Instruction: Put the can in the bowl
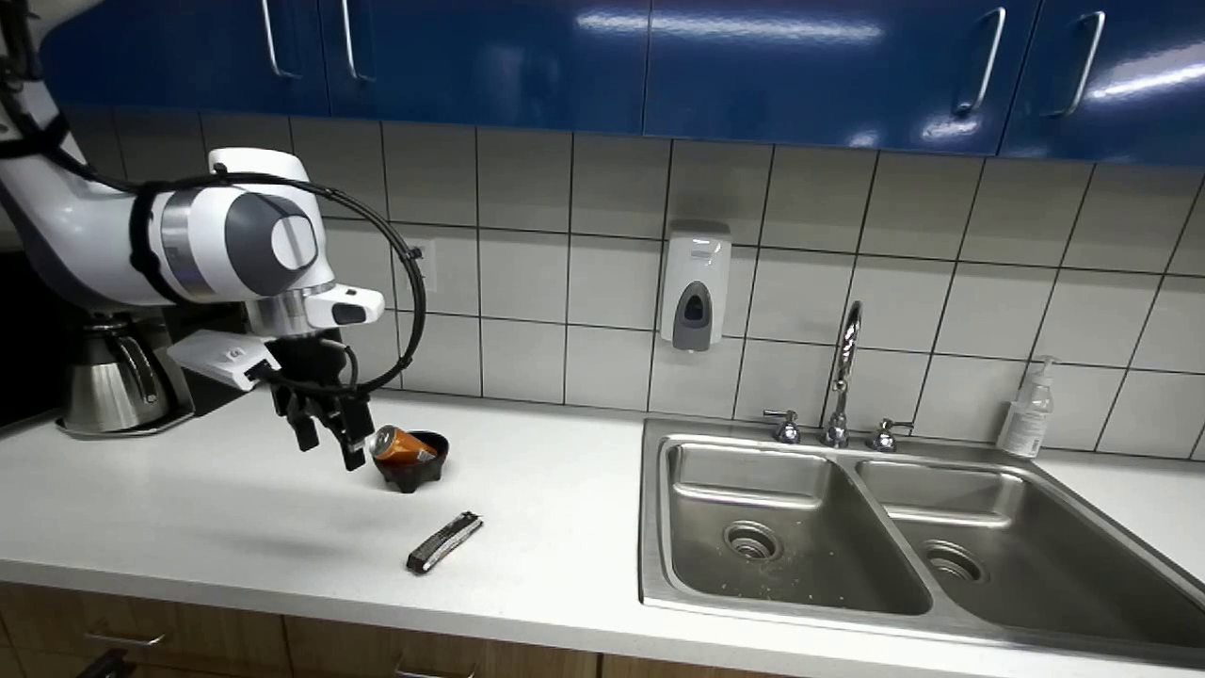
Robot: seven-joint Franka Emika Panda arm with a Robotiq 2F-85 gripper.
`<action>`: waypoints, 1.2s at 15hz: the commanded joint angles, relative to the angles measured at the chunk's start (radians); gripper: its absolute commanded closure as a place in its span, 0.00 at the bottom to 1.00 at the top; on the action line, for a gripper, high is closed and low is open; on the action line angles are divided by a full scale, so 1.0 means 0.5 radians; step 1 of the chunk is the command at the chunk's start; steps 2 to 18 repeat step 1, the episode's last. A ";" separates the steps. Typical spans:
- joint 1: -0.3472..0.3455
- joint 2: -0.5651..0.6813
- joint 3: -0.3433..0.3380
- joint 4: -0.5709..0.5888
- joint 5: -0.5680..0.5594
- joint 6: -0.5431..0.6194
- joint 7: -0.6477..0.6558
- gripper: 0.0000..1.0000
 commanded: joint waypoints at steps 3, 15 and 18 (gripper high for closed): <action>-0.107 -0.013 0.107 -0.014 0.000 -0.004 -0.014 0.00; -0.107 -0.013 0.107 -0.014 0.000 -0.004 -0.014 0.00; -0.107 -0.013 0.107 -0.014 0.000 -0.004 -0.014 0.00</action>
